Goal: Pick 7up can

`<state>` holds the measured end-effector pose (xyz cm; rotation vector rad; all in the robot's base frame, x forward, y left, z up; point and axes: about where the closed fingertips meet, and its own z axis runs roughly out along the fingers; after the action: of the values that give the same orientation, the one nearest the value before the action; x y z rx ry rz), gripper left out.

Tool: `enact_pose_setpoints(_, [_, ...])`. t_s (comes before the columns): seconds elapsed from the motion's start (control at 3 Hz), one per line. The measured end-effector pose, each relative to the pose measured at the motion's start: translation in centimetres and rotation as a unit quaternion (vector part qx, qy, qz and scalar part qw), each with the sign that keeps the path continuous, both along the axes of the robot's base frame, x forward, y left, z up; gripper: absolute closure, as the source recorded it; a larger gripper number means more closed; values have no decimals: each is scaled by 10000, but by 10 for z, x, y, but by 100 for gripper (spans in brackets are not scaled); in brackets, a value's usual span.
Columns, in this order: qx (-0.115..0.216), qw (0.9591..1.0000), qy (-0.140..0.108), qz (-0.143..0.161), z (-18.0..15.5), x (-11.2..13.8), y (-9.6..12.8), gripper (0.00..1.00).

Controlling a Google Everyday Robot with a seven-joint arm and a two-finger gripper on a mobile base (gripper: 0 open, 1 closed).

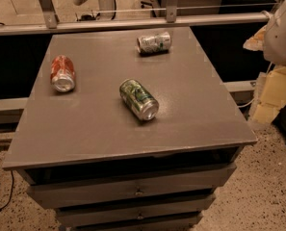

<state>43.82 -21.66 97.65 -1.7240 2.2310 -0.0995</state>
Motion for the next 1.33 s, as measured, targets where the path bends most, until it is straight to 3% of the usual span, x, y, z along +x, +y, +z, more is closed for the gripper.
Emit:
enact_pose_setpoints(0.33, [0, 10000, -8, 0, 0, 0, 0, 0])
enact_pose_setpoints(0.67, [71, 9996, -272, 72, -3, 30, -4, 0])
enact_pose_setpoints(1.0, [221, 9966, -756, 231, -8, 90, -9, 0])
enact_pose_setpoints(1.33, [528, 9911, -1138, 435, -11, 159, -6, 0])
